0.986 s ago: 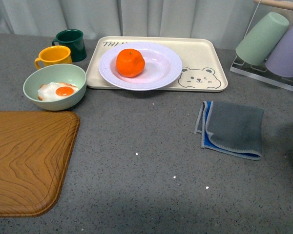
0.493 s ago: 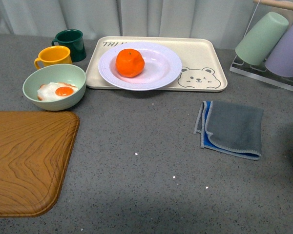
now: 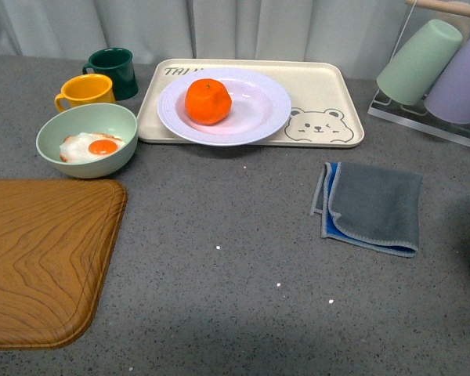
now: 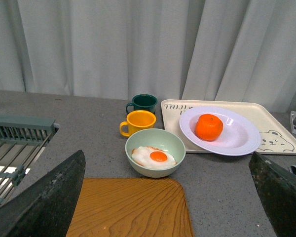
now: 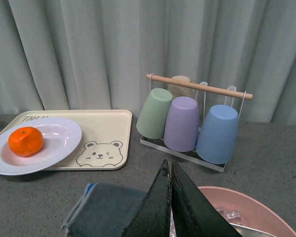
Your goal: Place orange and plate with both arms
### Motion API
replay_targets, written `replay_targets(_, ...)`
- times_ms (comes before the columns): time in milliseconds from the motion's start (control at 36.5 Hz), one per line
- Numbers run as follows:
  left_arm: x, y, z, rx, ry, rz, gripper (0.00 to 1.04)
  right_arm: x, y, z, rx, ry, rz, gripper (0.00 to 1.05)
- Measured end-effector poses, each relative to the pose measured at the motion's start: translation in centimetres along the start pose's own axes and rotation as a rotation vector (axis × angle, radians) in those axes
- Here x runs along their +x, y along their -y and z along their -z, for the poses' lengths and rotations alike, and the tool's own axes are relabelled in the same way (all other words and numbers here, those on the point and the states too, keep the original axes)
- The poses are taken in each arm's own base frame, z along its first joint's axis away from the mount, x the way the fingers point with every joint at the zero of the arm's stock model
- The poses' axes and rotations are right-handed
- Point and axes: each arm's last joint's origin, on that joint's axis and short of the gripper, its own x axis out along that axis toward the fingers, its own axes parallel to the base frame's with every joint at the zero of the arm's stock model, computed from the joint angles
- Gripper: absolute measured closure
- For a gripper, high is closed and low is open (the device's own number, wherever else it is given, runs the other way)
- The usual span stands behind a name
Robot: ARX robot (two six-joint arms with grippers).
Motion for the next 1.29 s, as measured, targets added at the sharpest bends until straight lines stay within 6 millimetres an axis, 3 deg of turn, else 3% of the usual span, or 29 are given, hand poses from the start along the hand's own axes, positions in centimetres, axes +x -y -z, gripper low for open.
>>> replay_targets(1288,0.0,0.0,0.0,0.0,0.0,0.0,0.07,-4.4,0.0,-0.1,0.0,-0.008,-0.001,1.04)
